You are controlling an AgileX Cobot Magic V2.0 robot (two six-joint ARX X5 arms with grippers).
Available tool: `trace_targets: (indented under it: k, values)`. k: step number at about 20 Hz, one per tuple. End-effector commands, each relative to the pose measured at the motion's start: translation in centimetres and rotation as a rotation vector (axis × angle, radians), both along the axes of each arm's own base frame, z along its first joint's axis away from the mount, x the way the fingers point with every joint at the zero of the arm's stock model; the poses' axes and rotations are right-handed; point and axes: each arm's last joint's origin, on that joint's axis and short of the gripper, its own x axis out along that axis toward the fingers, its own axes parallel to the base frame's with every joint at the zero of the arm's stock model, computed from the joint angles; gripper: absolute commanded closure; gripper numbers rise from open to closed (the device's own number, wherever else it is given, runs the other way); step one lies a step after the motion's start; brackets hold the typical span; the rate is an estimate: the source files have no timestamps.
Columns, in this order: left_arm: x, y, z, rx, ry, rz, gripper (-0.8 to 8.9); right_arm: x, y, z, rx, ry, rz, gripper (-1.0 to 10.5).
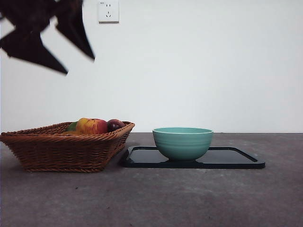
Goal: Pick up the wifruite, put it on the bowl, pick up the plate, put it on desk
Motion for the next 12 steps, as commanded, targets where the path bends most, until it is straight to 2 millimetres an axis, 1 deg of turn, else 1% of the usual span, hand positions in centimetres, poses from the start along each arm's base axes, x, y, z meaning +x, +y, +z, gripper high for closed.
trace_targets:
  k: [1, 3, 6, 8, 10, 12]
  values:
    - [-1.5, 0.2, 1.6, -0.062, -0.021, -0.097, 4.70, 0.0, 0.1, 0.2, 0.007, -0.011, 0.002, 7.4]
    - [-3.1, 0.7, 2.5, -0.104, -0.013, -0.161, 4.70, 0.0, 0.1, 0.2, 0.007, -0.011, 0.002, 7.4]
    - [-5.0, 1.3, 3.0, -0.123, 0.013, -0.262, 4.73, 0.0, 0.1, 0.2, 0.007, -0.011, 0.002, 7.4]
    - [-6.0, 1.6, 3.0, -0.126, 0.046, -0.325, 4.74, 0.0, 0.1, 0.2, 0.007, -0.010, 0.002, 7.4]
    - [-6.7, 1.9, 2.7, -0.094, 0.075, -0.357, 4.74, 0.0, 0.1, 0.2, 0.007, -0.009, 0.002, 7.4]
    - [-7.1, 2.1, 2.3, -0.063, 0.108, -0.374, 4.74, 0.0, 0.1, 0.2, 0.008, -0.007, 0.000, 7.4]
